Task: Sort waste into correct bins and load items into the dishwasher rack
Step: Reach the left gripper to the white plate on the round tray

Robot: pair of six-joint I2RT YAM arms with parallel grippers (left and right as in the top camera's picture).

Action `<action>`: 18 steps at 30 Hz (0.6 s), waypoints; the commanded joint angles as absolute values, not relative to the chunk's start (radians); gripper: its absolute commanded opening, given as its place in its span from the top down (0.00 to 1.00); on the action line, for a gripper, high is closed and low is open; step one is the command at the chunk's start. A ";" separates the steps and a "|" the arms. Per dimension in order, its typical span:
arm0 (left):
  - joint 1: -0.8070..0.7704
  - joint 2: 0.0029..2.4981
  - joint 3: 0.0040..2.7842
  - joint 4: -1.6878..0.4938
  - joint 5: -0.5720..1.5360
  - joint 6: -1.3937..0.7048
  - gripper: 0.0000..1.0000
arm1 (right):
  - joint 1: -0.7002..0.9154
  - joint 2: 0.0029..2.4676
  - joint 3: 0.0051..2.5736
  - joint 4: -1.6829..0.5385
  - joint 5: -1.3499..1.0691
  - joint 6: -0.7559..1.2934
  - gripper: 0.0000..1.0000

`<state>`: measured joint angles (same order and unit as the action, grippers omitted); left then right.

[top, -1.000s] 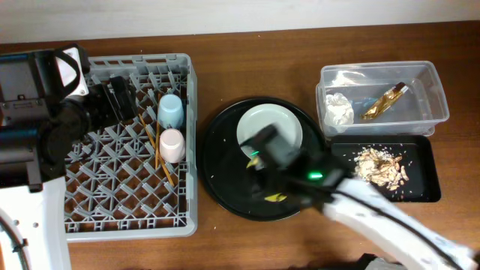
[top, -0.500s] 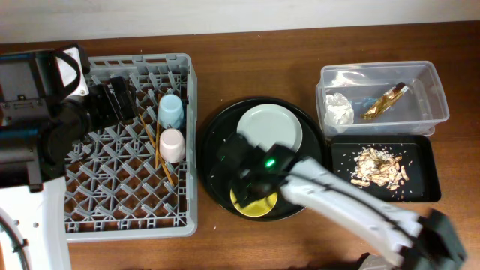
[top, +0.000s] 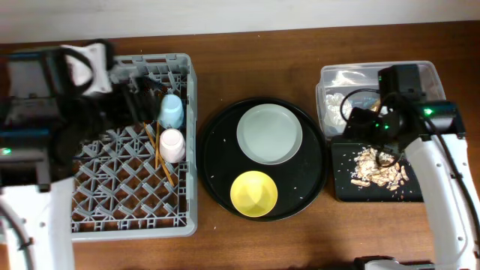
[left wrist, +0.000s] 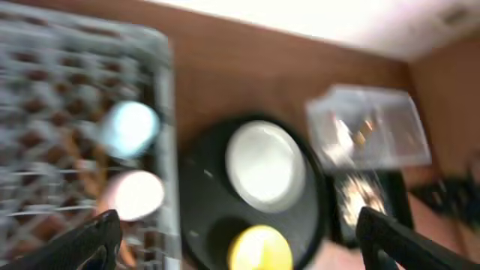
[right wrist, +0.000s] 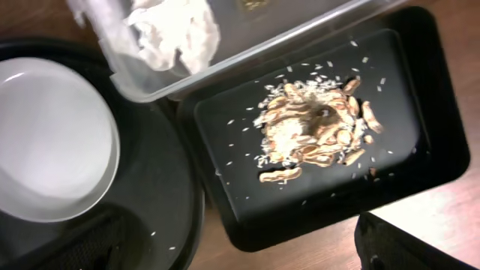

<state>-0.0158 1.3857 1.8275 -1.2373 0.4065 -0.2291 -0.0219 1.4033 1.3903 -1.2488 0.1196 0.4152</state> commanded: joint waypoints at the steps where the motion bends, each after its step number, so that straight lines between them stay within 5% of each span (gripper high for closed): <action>1: -0.227 1.394 1.731 -1.185 0.499 -0.231 0.07 | -0.039 1.389 1.401 -1.250 0.136 0.419 0.01; 3: -0.345 1.398 1.678 -1.105 0.475 -0.231 0.01 | -0.039 1.389 1.401 -1.250 0.136 0.419 0.01; 7: -0.477 1.420 1.661 -1.015 0.460 -0.231 0.04 | -0.039 1.389 1.401 -1.250 0.136 0.419 0.01; 9: -0.543 1.452 1.640 -0.976 0.342 -0.239 0.49 | -0.039 1.389 1.401 -1.250 0.136 0.419 0.01; 10: -0.574 1.474 1.627 -0.971 0.282 -0.262 0.52 | -0.039 1.389 1.401 -1.250 0.136 0.419 0.01; 18: -0.765 1.844 1.605 -0.767 0.171 -0.275 0.44 | -0.039 1.389 1.401 -1.250 0.136 0.419 0.01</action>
